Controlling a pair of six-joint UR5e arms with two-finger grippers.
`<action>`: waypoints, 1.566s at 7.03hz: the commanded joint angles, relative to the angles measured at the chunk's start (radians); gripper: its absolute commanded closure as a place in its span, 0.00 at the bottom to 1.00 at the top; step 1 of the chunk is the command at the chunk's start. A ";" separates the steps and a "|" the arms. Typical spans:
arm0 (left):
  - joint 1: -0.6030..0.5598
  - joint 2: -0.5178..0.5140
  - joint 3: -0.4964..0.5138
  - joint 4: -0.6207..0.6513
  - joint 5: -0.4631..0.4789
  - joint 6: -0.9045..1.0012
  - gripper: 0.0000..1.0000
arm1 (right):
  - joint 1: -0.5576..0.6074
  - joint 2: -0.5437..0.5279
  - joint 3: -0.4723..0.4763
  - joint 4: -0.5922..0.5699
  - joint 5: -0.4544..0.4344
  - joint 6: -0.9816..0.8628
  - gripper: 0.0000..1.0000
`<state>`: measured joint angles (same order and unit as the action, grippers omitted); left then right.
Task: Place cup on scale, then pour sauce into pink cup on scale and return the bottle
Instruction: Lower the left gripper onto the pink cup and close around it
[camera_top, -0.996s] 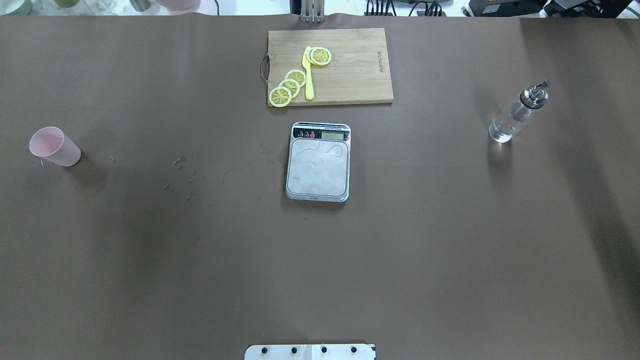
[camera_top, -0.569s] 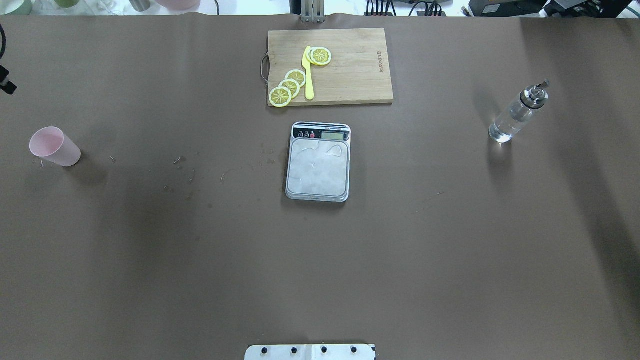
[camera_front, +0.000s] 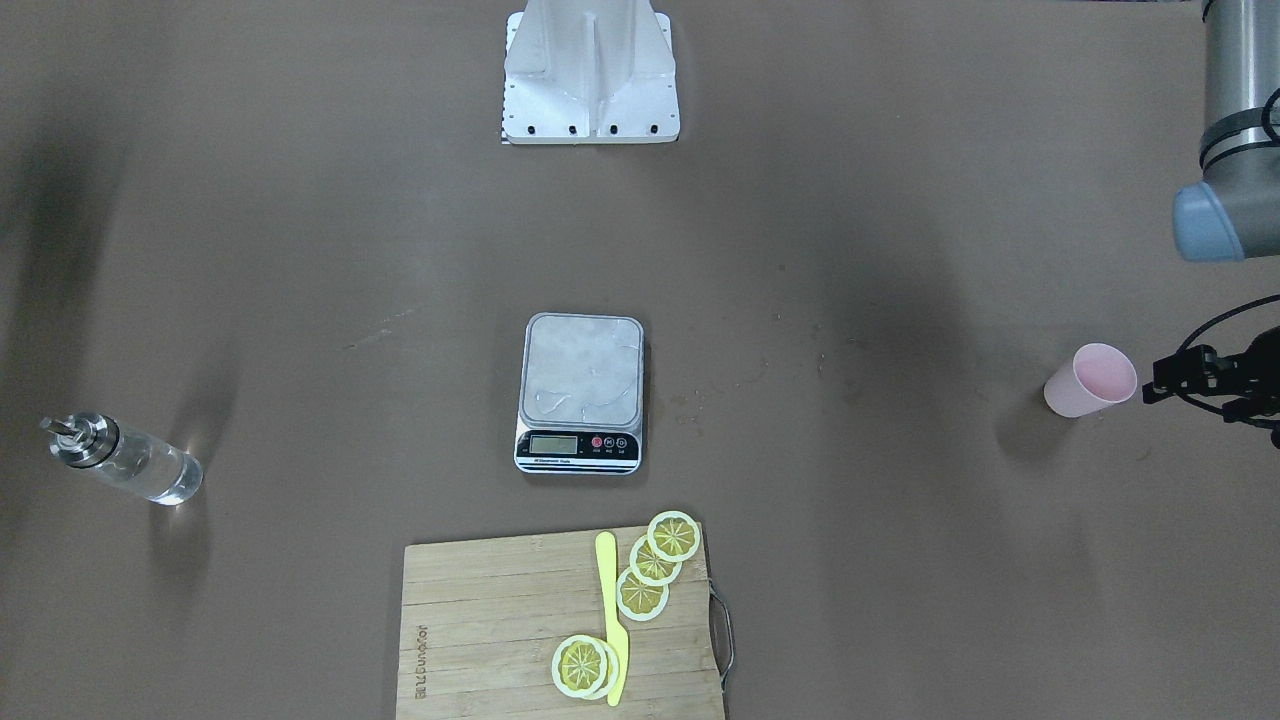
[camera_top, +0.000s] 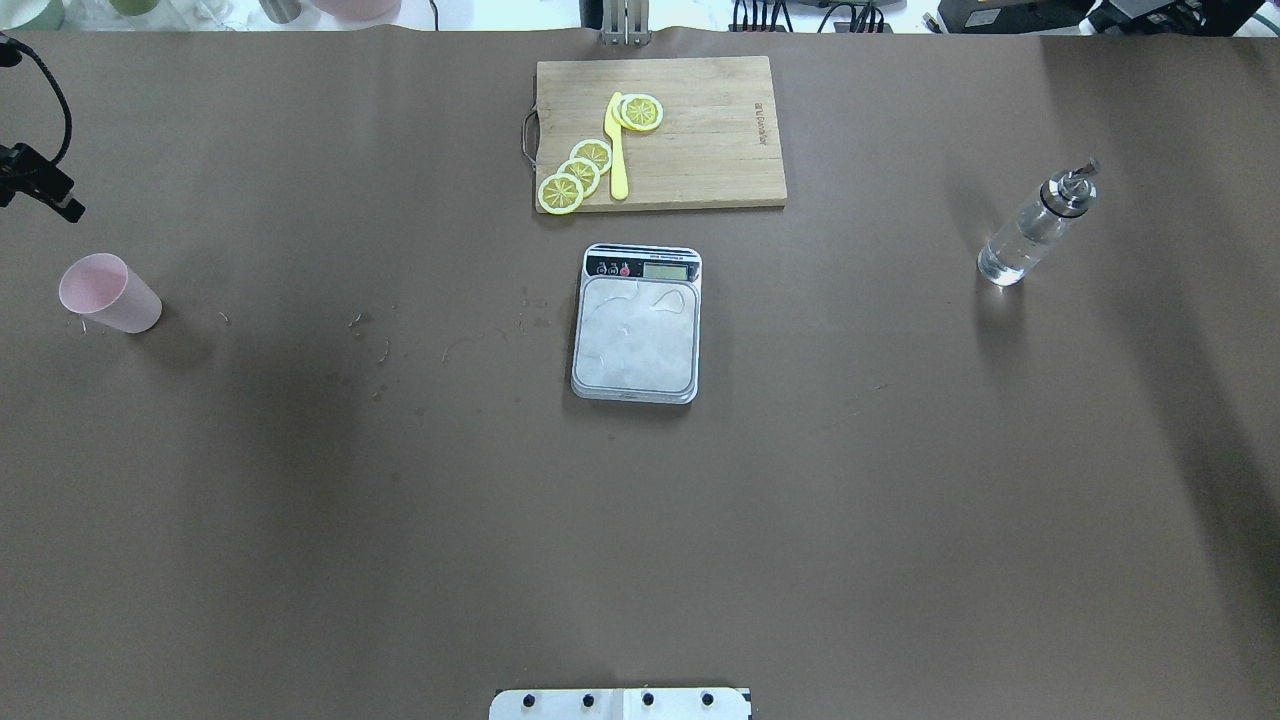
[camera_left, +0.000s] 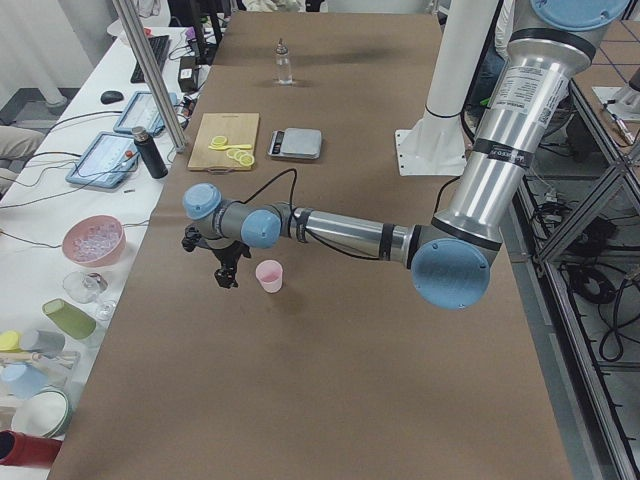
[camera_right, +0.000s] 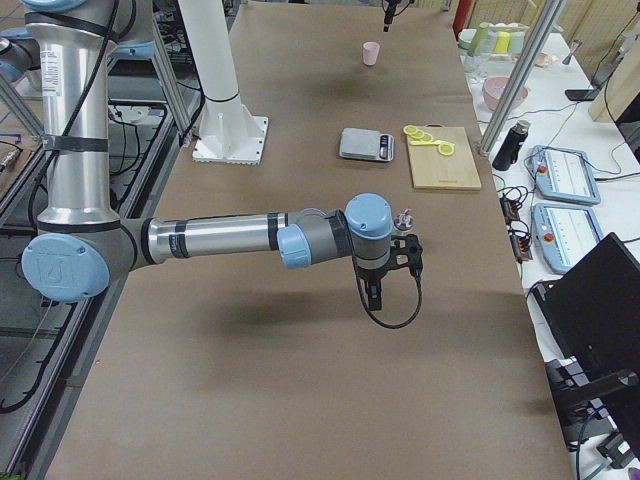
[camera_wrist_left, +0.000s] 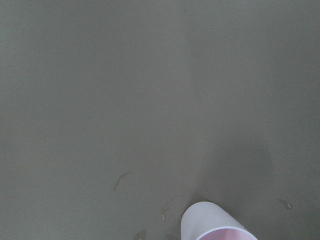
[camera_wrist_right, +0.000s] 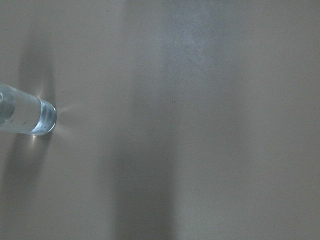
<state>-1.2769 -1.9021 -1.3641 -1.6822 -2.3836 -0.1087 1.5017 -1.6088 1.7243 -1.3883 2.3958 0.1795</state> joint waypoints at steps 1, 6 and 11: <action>0.014 0.018 0.000 -0.022 0.006 -0.003 0.03 | 0.000 0.001 0.000 0.000 -0.001 0.000 0.00; 0.047 0.052 0.002 -0.071 0.020 -0.014 0.03 | 0.000 0.003 -0.002 -0.002 -0.001 -0.002 0.00; 0.083 0.094 0.005 -0.143 0.021 -0.037 0.03 | -0.002 0.010 -0.022 0.000 -0.001 0.000 0.00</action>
<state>-1.2000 -1.8102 -1.3596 -1.8232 -2.3628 -0.1433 1.5004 -1.5992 1.7038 -1.3883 2.3945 0.1783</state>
